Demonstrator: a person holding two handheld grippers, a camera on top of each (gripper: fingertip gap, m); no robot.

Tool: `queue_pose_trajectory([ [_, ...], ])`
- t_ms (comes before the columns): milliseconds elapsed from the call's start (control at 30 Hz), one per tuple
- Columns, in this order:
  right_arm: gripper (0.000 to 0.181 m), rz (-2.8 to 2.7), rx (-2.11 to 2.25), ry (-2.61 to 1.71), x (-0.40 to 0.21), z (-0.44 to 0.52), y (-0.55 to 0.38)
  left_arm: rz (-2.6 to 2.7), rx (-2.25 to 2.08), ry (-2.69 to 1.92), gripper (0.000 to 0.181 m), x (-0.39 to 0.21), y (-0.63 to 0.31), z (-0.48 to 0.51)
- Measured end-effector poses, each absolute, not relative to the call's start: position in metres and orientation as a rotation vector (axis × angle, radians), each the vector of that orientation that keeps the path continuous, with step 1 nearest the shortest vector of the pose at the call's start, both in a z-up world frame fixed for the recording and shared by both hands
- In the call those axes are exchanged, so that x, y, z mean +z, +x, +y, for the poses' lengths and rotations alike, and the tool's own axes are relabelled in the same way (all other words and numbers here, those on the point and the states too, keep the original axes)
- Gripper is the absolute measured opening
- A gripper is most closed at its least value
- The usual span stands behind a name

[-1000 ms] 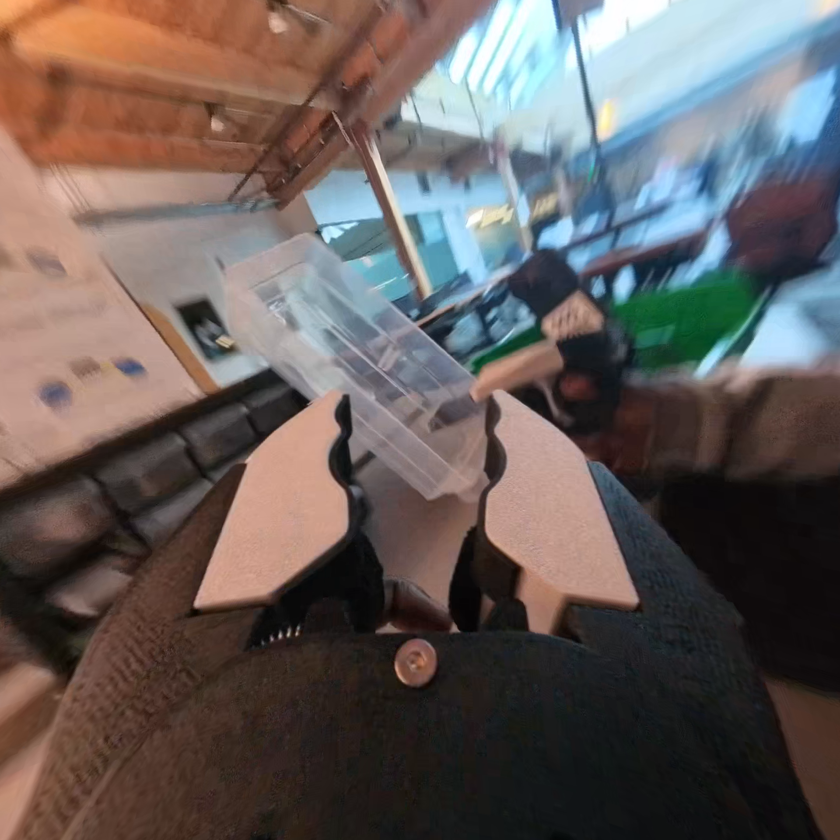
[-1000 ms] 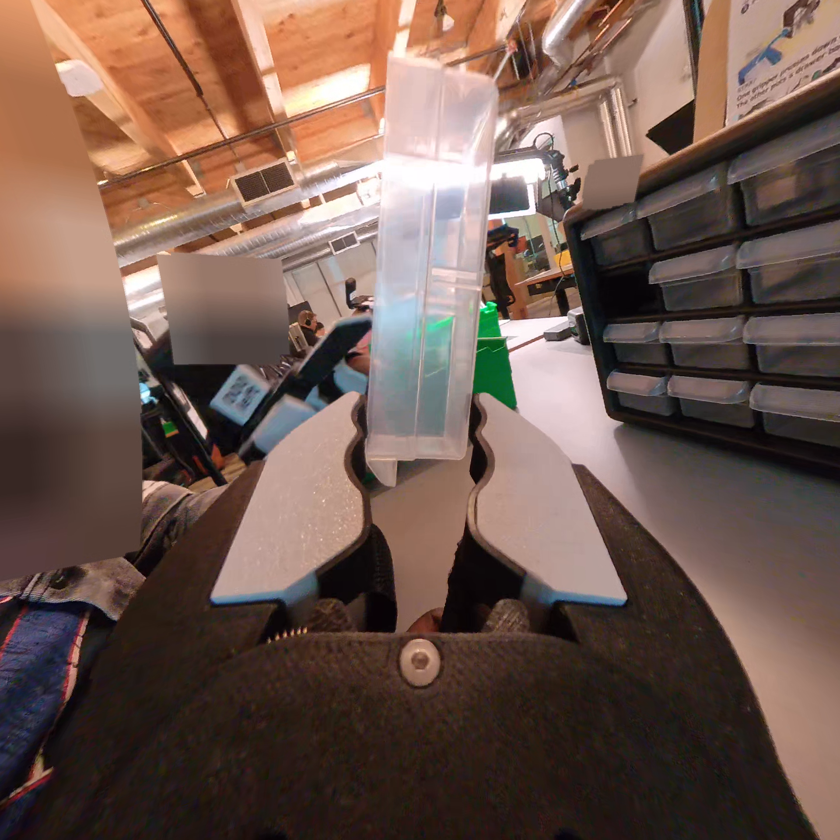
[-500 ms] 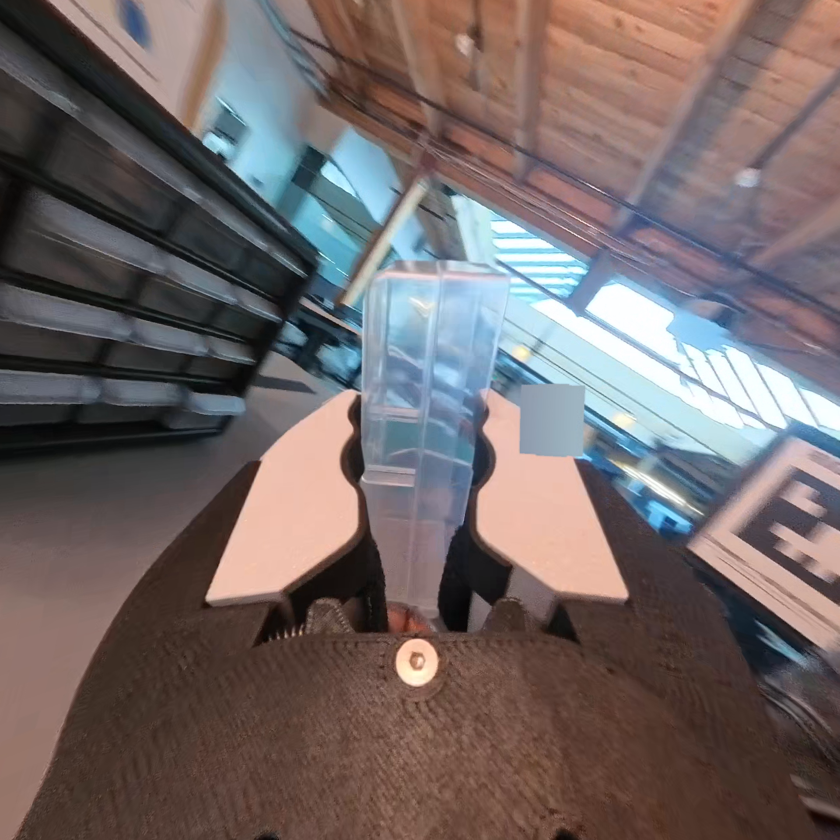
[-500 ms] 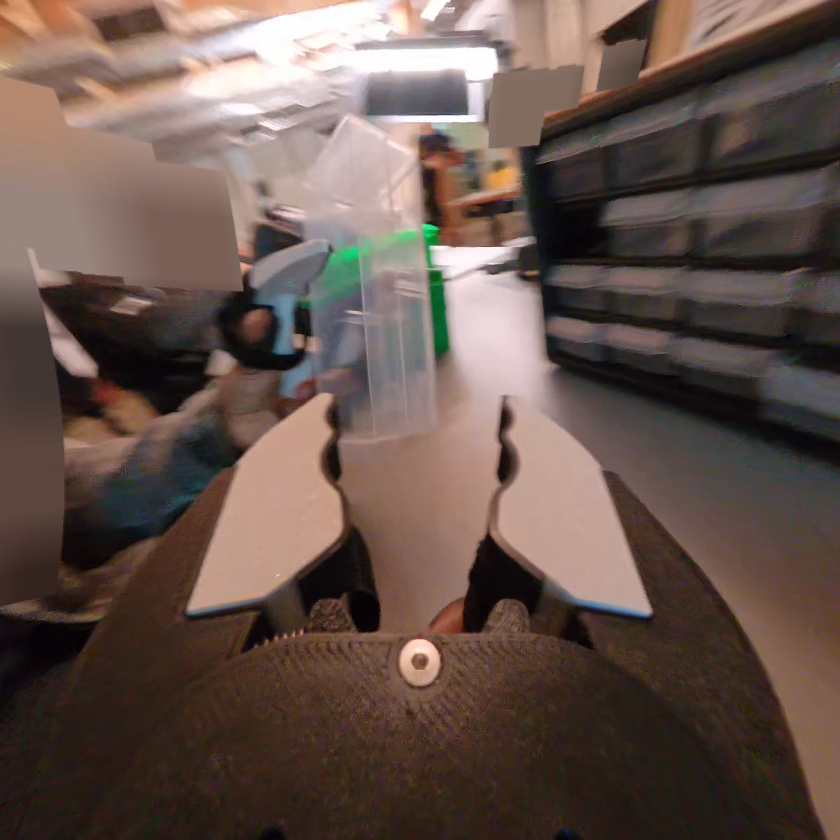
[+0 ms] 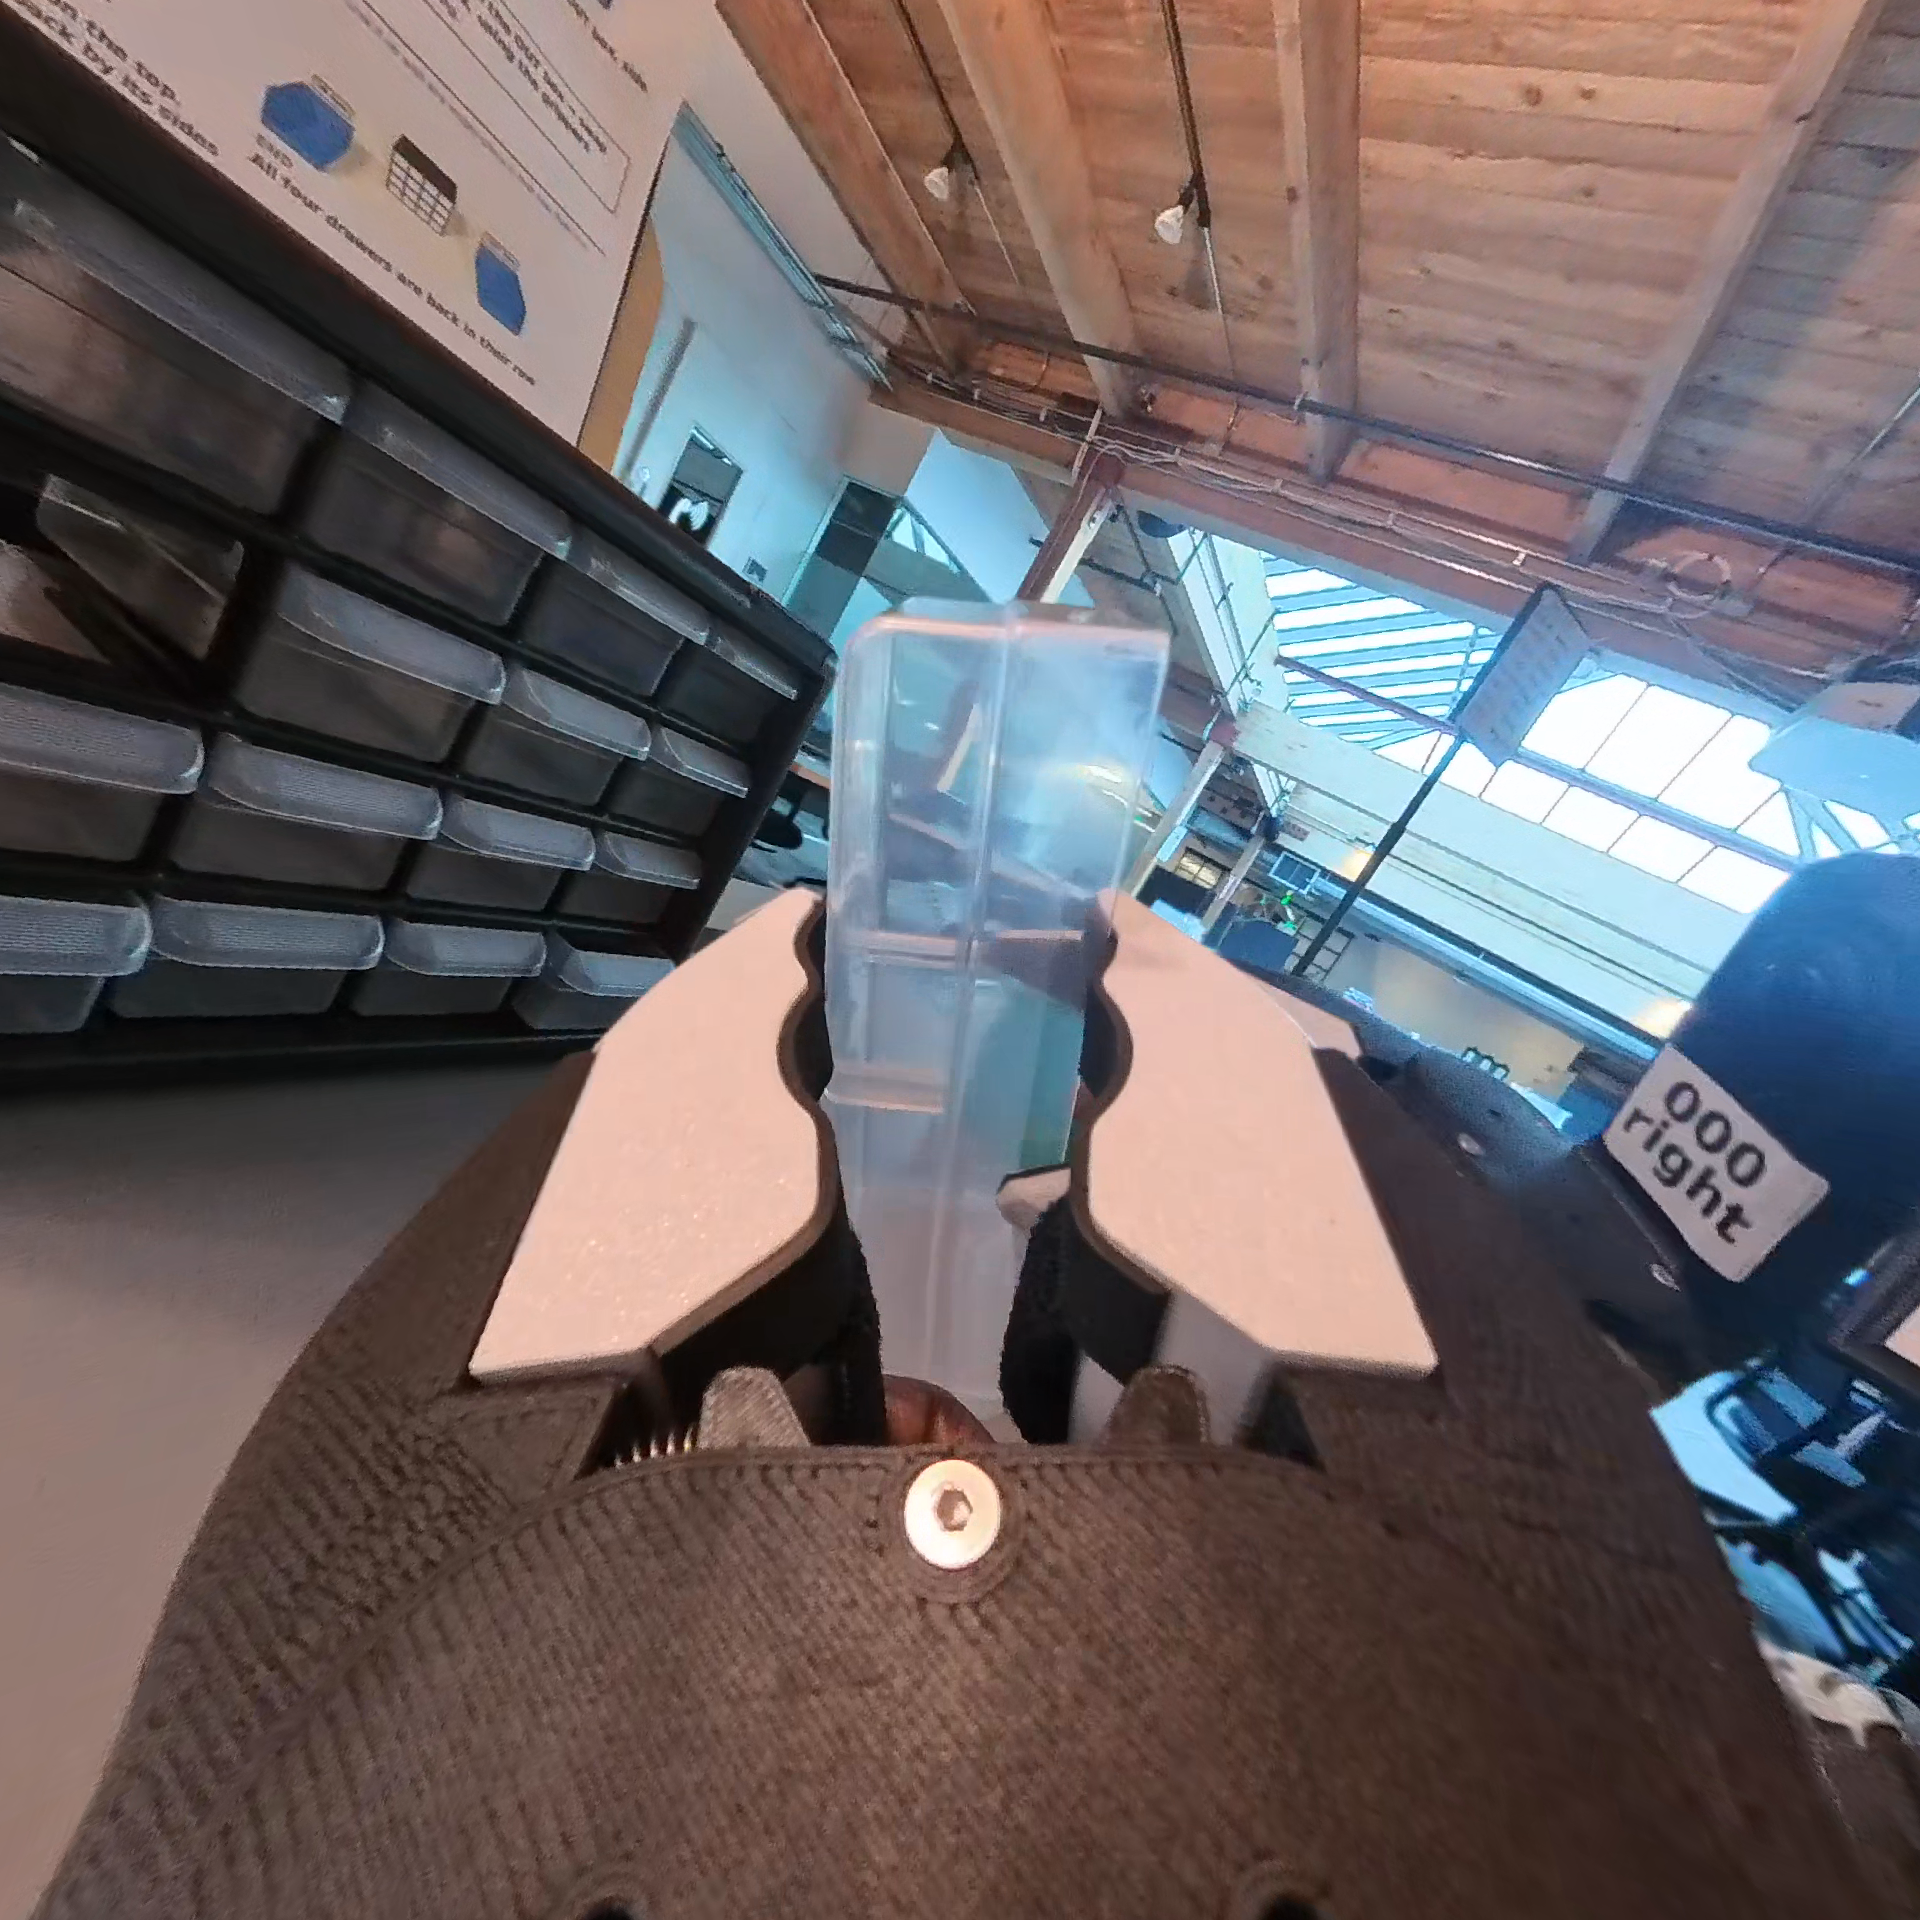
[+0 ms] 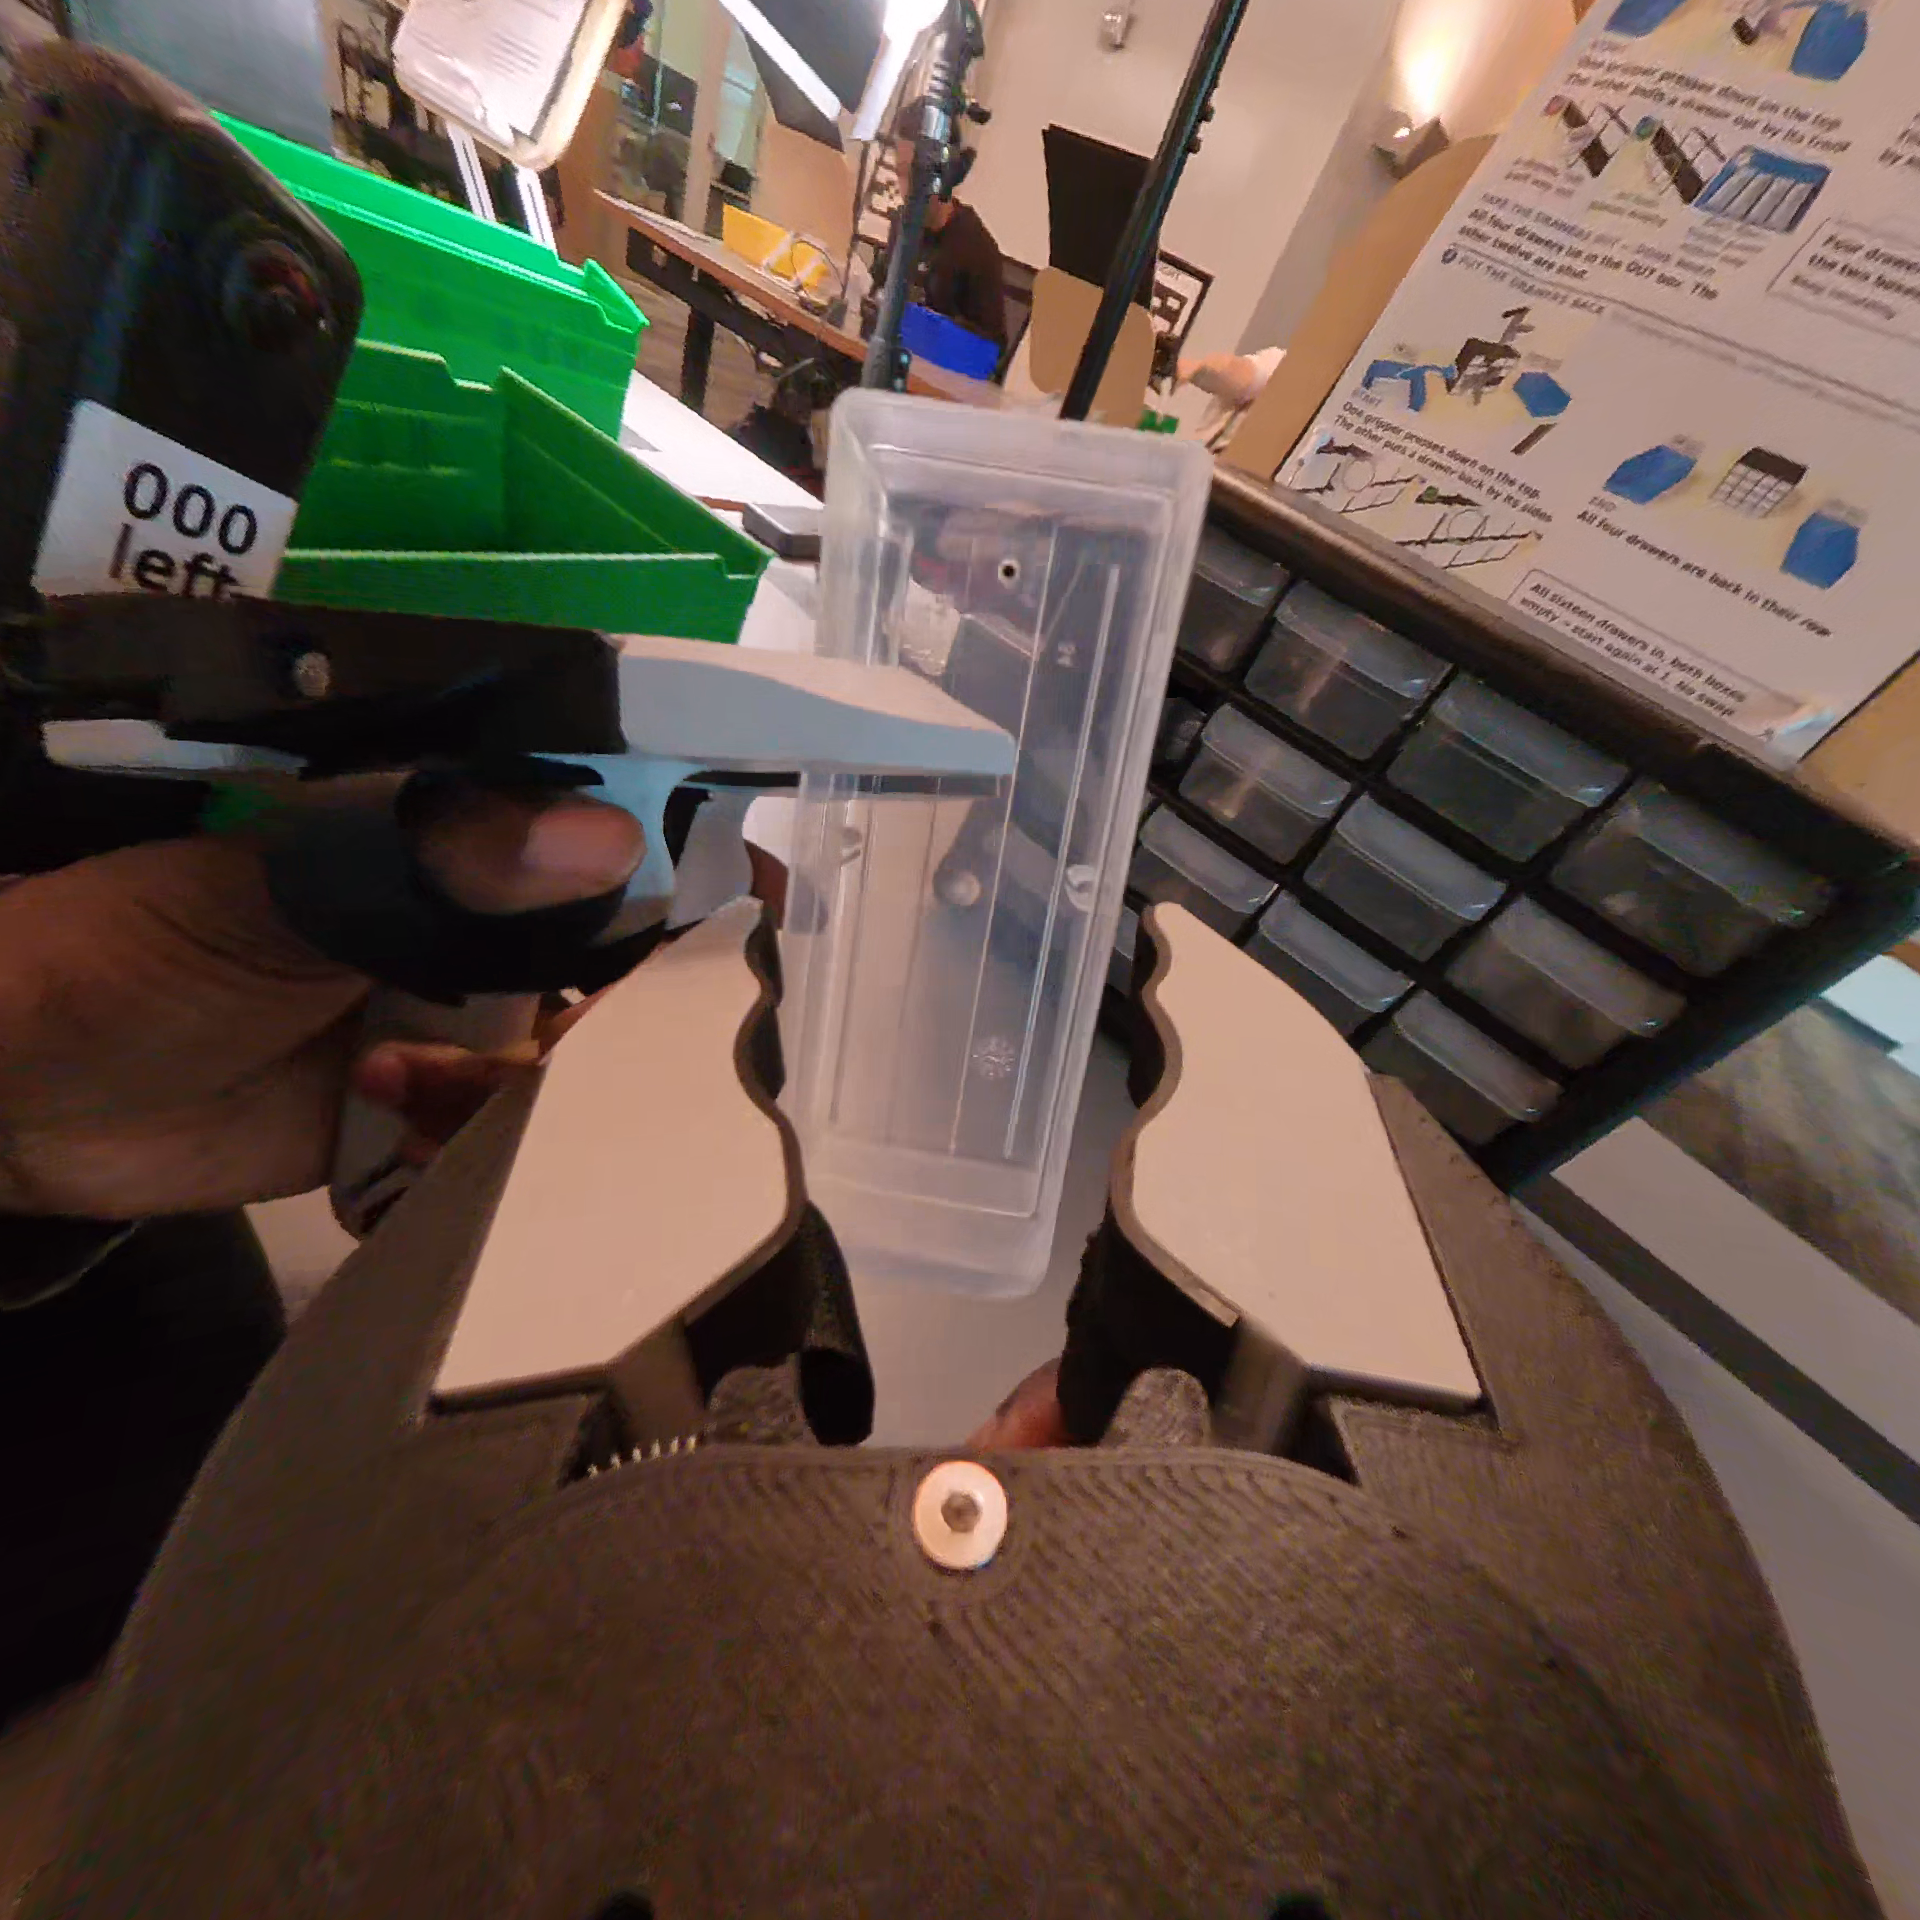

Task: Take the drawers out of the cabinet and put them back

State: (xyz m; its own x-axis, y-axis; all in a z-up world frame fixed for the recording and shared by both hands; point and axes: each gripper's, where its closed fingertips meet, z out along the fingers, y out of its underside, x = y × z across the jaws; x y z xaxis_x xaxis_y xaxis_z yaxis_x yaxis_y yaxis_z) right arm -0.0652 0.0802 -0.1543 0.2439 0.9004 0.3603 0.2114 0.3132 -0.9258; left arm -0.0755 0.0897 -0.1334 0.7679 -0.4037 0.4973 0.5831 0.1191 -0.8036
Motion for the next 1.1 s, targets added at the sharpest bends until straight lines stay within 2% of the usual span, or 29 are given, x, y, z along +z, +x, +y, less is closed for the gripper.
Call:
queue_pose_trajectory([
  [233,0.05,-1.287,0.591,-1.146,-0.154,0.079,-0.061,-0.133,-0.727,-1.256,0.046,-0.133,-0.07,0.088],
  [367,0.05,-1.304,0.605,-1.079,-0.142,0.075,-0.052,-0.028,-0.76,-1.232,0.048,-0.122,-0.06,0.08],
  [467,0.05,-1.335,0.551,-1.052,-0.128,0.084,-0.031,-0.008,-0.749,-1.191,0.065,-0.114,-0.064,0.075],
  [667,0.05,-1.454,0.238,-1.078,-0.085,0.149,0.072,-0.055,-0.677,-1.166,0.065,-0.109,-0.083,0.073],
  [833,0.05,-1.371,0.006,-1.437,-0.063,0.242,0.192,-0.01,-0.55,-1.189,0.065,-0.108,-0.082,0.074],
  [967,0.05,-1.292,0.014,-1.645,-0.086,0.287,0.252,0.037,-0.483,-1.204,0.064,-0.11,-0.078,0.075],
  [1100,0.051,-1.502,-0.042,-1.835,-0.145,0.309,0.286,0.049,-0.459,-1.21,0.062,-0.112,-0.077,0.075],
])
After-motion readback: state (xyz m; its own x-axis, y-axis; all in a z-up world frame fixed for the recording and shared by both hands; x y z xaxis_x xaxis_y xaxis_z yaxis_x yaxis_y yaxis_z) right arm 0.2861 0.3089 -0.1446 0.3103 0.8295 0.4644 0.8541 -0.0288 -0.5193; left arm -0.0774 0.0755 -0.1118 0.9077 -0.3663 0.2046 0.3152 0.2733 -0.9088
